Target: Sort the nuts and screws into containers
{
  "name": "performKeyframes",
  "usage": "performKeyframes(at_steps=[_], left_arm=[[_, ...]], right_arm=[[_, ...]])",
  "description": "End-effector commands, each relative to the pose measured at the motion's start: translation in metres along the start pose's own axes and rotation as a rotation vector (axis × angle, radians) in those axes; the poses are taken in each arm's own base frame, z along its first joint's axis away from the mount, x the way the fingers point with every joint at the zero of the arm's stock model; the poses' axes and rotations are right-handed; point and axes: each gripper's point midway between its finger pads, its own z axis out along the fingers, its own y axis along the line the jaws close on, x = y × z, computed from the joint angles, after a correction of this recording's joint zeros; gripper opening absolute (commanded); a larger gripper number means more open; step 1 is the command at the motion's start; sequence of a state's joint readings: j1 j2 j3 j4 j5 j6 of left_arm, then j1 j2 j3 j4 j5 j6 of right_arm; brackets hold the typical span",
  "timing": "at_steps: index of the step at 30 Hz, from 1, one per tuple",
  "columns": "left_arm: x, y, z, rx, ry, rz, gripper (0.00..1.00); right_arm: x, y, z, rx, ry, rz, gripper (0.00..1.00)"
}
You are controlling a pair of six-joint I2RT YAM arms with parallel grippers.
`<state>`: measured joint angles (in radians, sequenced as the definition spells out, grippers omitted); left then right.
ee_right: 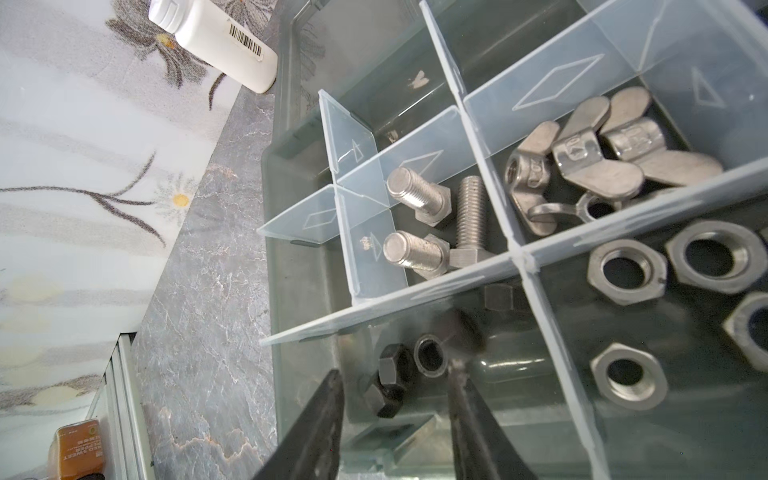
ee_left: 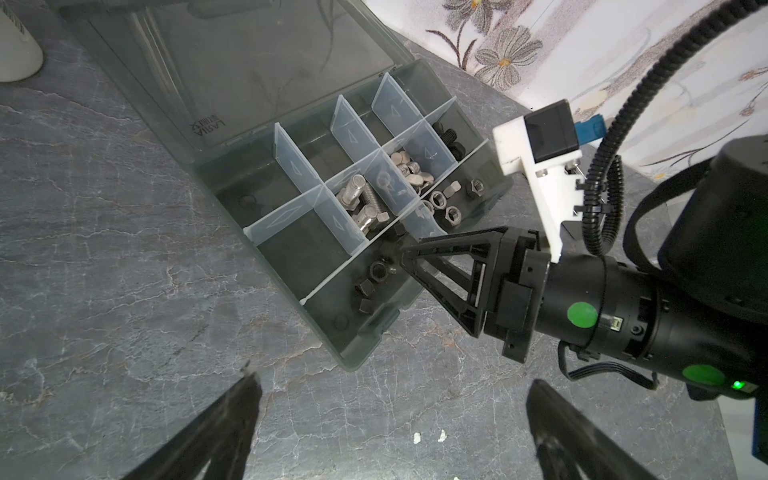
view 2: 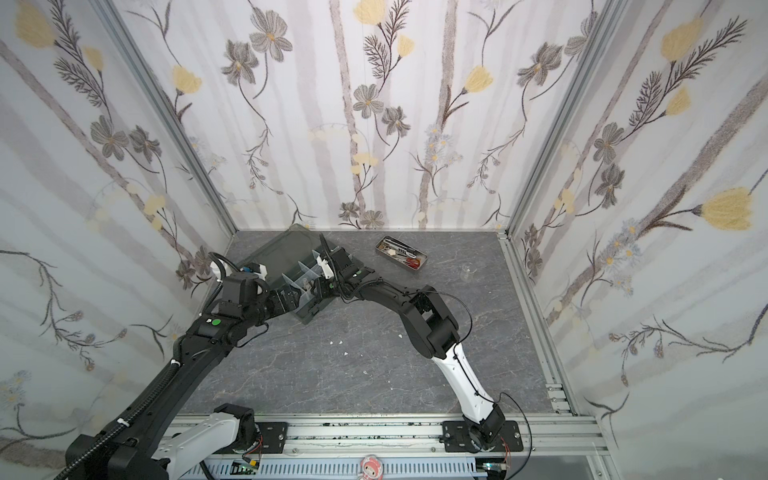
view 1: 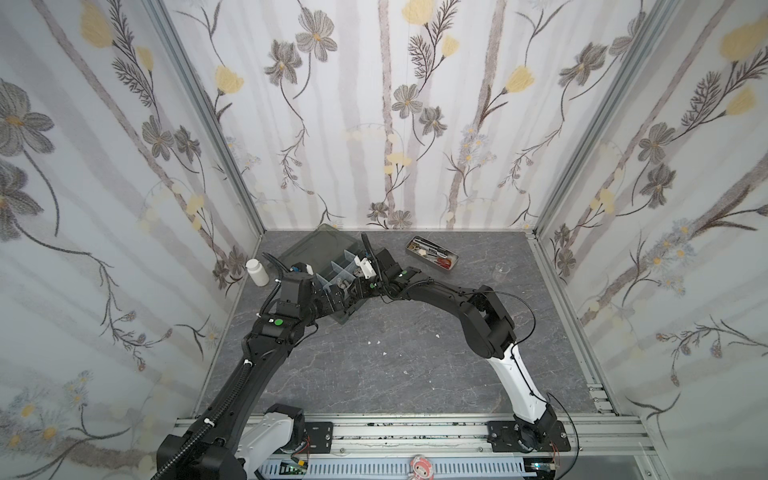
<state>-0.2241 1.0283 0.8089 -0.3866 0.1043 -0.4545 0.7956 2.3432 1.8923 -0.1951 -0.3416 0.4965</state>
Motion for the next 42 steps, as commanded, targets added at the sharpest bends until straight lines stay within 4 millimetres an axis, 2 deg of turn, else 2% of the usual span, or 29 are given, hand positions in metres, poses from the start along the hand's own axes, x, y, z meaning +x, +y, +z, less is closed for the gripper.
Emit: performKeyframes(at_steps=[1,7,11,15,18,21,23,26,31,34,40,42], left_arm=[[-0.006,0.001,0.000,-0.007,-0.029,-0.001,1.00],[-0.016,0.002,-0.008,-0.032,-0.065,-0.002,1.00],[-0.033,0.000,-0.020,-0.046,-0.123,-0.006,1.00],[-0.054,-0.004,-0.038,-0.061,-0.196,-0.014,1.00],[-0.071,-0.001,-0.053,-0.100,-0.270,-0.032,1.00],[-0.082,0.005,-0.068,-0.133,-0.344,-0.056,1.00],[-0.086,0.007,-0.075,-0.139,-0.378,-0.073,1.00],[-0.088,0.017,-0.081,-0.175,-0.426,-0.101,1.00],[-0.084,0.030,-0.083,-0.174,-0.540,-0.075,1.00],[-0.075,0.038,-0.081,-0.161,-0.622,-0.022,1.00],[-0.051,0.067,-0.043,-0.226,-0.753,0.159,1.00],[-0.052,0.079,-0.042,-0.278,-0.847,0.206,1.00]], right_arm=[[-0.012,0.008,-0.008,-0.017,-0.029,-0.017,0.47],[-0.026,0.015,-0.029,-0.005,-0.062,-0.049,0.50],[-0.040,0.013,-0.060,0.014,-0.111,-0.064,0.51],[-0.051,0.011,-0.107,0.036,-0.204,-0.087,0.53],[-0.054,0.007,-0.155,0.056,-0.306,-0.108,0.64],[-0.049,-0.005,-0.203,0.098,-0.401,-0.122,0.77],[-0.043,-0.018,-0.239,0.136,-0.467,-0.122,0.86],[-0.029,-0.044,-0.280,0.209,-0.545,-0.103,1.00],[-0.002,-0.100,-0.343,0.412,-0.719,-0.046,1.00],[0.022,-0.137,-0.373,0.603,-0.829,-0.042,0.99],[0.072,-0.197,-0.426,1.051,-1.011,-0.130,1.00],[0.086,-0.210,-0.440,1.133,-1.062,-0.159,1.00]])
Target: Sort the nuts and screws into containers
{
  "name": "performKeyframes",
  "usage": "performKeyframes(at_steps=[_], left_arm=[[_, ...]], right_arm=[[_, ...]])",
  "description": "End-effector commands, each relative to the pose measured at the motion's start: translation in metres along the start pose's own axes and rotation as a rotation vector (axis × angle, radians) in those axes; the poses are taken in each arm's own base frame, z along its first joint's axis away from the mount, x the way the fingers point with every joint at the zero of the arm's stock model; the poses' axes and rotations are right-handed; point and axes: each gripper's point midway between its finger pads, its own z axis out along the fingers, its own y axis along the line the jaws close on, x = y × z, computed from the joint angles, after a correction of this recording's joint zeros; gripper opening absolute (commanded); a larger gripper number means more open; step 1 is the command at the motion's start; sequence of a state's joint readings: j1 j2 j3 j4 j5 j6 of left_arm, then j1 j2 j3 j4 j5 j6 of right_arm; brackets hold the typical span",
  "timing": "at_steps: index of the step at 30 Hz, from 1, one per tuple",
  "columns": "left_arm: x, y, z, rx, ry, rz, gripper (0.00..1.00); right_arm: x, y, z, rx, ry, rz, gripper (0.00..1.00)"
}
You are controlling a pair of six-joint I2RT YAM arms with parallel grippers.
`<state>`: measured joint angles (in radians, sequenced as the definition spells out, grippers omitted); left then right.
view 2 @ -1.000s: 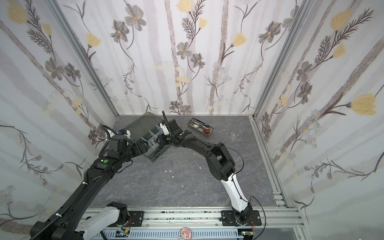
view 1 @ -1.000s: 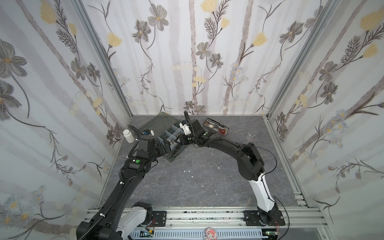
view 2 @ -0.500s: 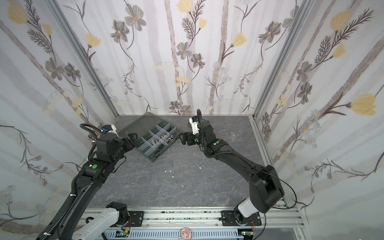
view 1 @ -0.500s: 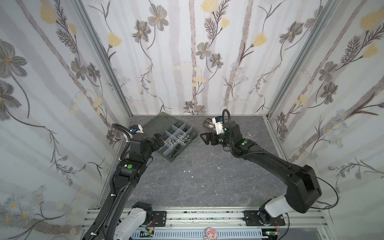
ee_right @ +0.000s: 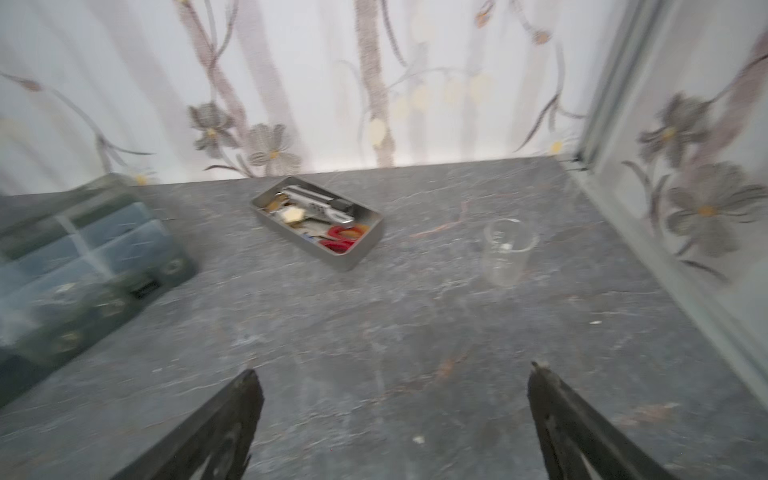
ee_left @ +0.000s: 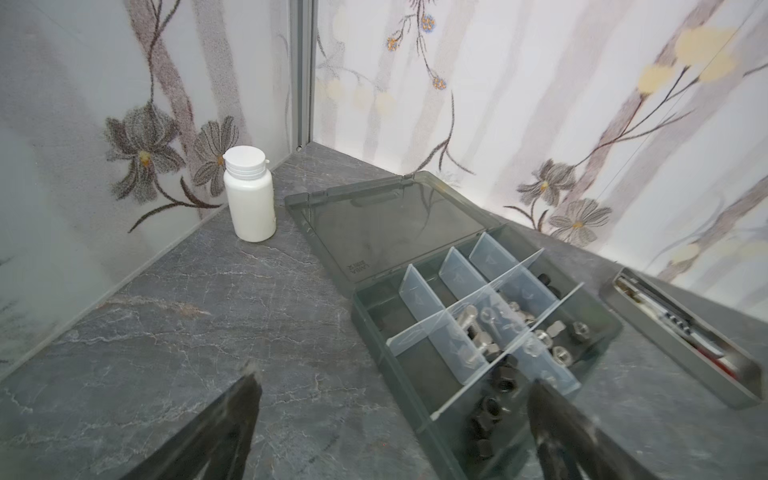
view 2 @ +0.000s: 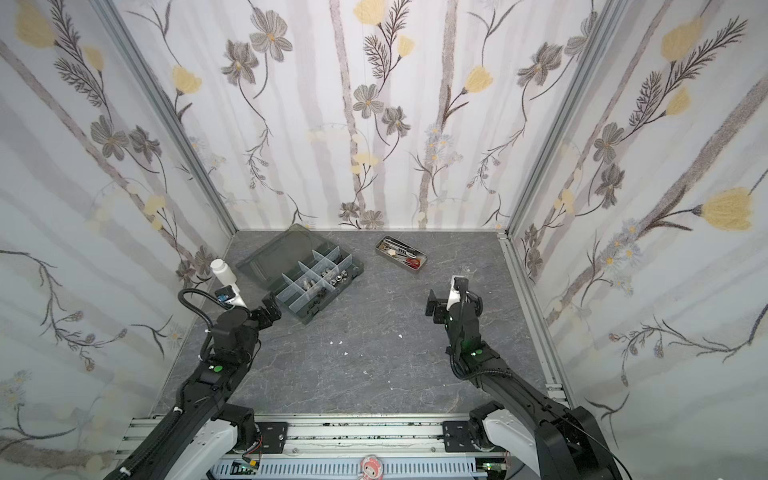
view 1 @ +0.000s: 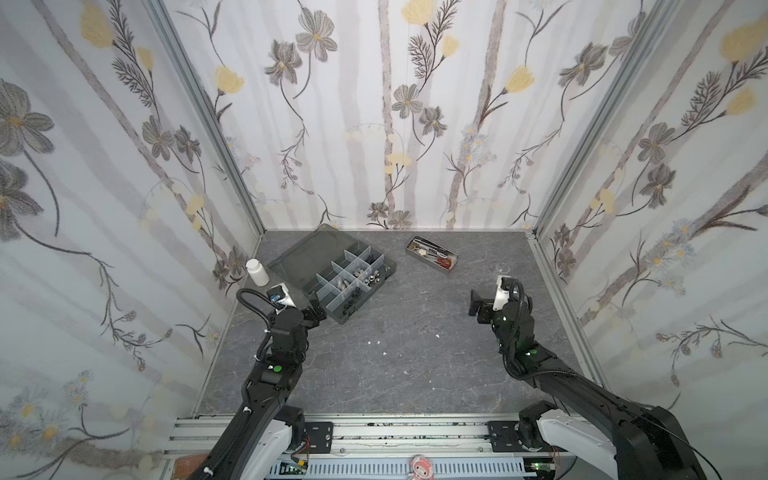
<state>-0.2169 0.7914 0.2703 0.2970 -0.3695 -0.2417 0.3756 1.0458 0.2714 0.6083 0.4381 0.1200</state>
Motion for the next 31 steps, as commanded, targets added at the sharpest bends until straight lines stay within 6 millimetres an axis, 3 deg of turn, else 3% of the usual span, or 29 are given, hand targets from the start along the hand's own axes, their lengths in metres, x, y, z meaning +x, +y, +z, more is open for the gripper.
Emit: performKeyframes(at_steps=[1,4,5,6,10,12,13,16,19,21,31], left_arm=[[-0.052,0.009,-0.001,-0.041,-0.335,0.047,1.00],[-0.030,0.022,0.035,-0.064,-0.248,0.067,1.00],[-0.020,0.023,0.047,-0.046,-0.204,0.067,1.00],[-0.010,0.023,0.057,-0.020,-0.177,0.043,1.00],[-0.013,0.009,0.079,0.057,-0.186,0.047,1.00],[0.006,-0.002,0.093,0.118,-0.126,0.089,1.00],[0.011,-0.009,0.090,0.166,-0.122,0.102,1.00],[0.010,-0.001,0.084,0.131,-0.161,0.084,1.00],[0.009,-0.002,0.079,0.108,-0.184,0.098,1.00],[0.009,-0.002,0.080,0.106,-0.182,0.100,1.00],[0.010,-0.005,0.084,0.129,-0.163,0.105,1.00]], right_arm=[[-0.044,-0.051,-0.012,0.236,-0.282,-0.028,0.99],[-0.033,-0.086,-0.007,0.355,-0.315,0.032,0.99],[-0.018,-0.088,0.006,0.349,-0.245,0.041,1.00],[-0.009,-0.083,0.017,0.287,-0.202,0.041,0.99],[0.004,-0.071,0.032,0.169,-0.170,0.021,0.99],[-0.002,-0.073,0.025,0.139,-0.252,0.038,0.99],[0.003,-0.073,0.021,0.129,-0.245,0.039,0.99],[0.005,-0.071,0.026,0.085,-0.216,0.048,1.00],[0.013,-0.072,0.049,0.084,-0.112,0.048,1.00],[0.006,-0.071,0.043,0.075,-0.170,0.050,0.99],[0.008,-0.070,0.044,0.074,-0.159,0.042,1.00]])
